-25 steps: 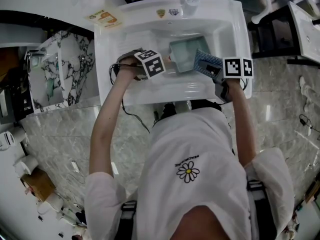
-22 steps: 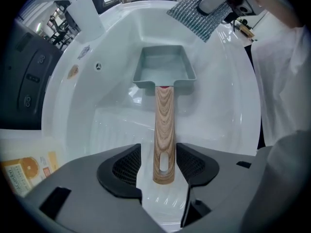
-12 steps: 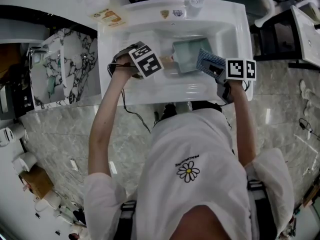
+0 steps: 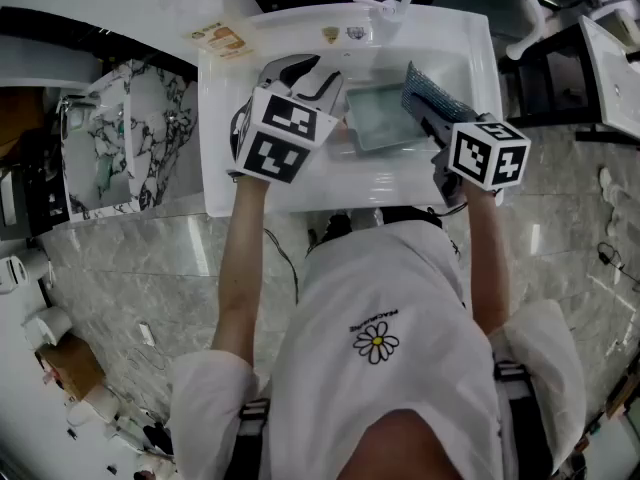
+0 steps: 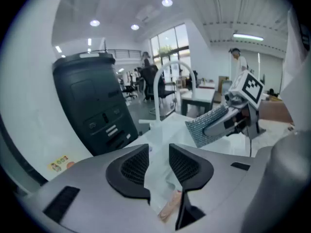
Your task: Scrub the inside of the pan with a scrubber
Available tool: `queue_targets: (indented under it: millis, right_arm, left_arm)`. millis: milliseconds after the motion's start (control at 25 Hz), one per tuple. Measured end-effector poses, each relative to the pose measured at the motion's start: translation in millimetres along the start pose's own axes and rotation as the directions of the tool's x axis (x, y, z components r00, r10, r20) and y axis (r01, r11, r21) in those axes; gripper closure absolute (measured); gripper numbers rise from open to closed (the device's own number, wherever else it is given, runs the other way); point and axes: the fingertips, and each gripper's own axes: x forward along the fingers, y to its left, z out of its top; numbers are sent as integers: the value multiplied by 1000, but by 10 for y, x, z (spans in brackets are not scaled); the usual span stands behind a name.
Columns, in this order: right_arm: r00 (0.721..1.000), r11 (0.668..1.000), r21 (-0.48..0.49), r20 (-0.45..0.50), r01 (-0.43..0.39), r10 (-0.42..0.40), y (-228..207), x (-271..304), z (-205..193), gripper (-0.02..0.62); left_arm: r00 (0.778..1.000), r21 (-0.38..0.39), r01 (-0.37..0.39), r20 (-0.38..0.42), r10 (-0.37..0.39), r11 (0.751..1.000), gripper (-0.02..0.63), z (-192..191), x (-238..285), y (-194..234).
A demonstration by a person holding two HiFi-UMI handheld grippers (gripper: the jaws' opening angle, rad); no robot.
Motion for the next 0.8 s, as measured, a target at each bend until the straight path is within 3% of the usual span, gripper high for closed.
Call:
queue_targets:
  millis: [160, 280, 400, 520, 800]
  right_arm:
    - [994, 996, -89, 109, 18, -8, 200, -130, 262, 537]
    - [982, 985, -165, 186, 56, -24, 346, -195, 381, 537]
    - [965, 969, -224, 258, 101, -41, 476, -236, 419, 537]
    - [951, 961, -245, 304, 126, -48, 572, -244, 386, 537]
    - [953, 942, -300, 298, 150, -57, 678, -237, 248, 538]
  left_arm:
    - [979, -155, -82, 174, 109, 985, 578, 274, -305, -44]
    - [948, -254, -103, 266, 172, 962, 589, 290, -422, -104]
    - [904, -355, -131, 341, 258, 926, 590, 234, -535, -153]
    - [865, -406, -156, 383, 323, 900, 591, 170, -641, -245]
    - [859, -422, -181, 372, 352, 888, 591, 78, -668, -308]
